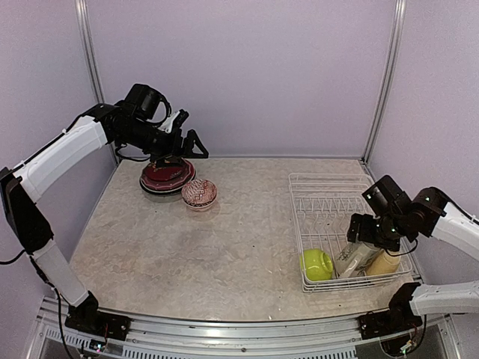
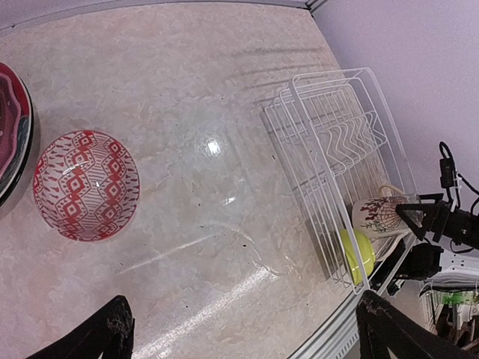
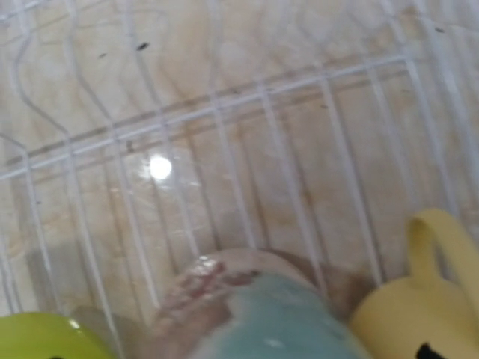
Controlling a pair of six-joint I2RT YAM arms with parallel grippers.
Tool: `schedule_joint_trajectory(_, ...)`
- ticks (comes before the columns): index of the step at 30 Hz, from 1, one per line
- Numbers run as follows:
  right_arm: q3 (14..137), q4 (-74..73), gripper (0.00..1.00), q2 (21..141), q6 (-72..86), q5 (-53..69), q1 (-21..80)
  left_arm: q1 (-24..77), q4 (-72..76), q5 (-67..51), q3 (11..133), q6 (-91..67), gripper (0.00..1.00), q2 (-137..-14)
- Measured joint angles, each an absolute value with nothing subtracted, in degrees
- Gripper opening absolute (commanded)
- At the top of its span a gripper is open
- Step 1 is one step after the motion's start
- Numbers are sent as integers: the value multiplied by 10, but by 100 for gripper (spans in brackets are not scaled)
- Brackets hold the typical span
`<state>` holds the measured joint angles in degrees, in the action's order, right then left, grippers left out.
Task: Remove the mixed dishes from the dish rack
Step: Grab the cup from the dish rack.
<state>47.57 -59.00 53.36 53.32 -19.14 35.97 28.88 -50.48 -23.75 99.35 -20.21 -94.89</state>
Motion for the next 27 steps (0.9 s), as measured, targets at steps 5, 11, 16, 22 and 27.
schedule_joint_trajectory(5, 472, -558, 97, 554, 514, -177, 358, 289, -505, -237, 994, -202, 99, -949)
schedule_joint_trajectory(11, 465, -549, 96, 576, 504, -170, 358, 289, -506, -237, 994, -202, 99, -949)
schedule_joint_trajectory(16, 456, -555, 74, 573, 503, -167, 356, 289, -506, -238, 994, -202, 99, -949)
schedule_joint_trajectory(22, 449, -555, 42, 554, 499, -157, 356, 290, -506, -238, 994, -202, 99, -956)
schedule_joint_trajectory(27, 455, -554, 22, 554, 483, -156, 356, 290, -506, -238, 994, -202, 99, -961)
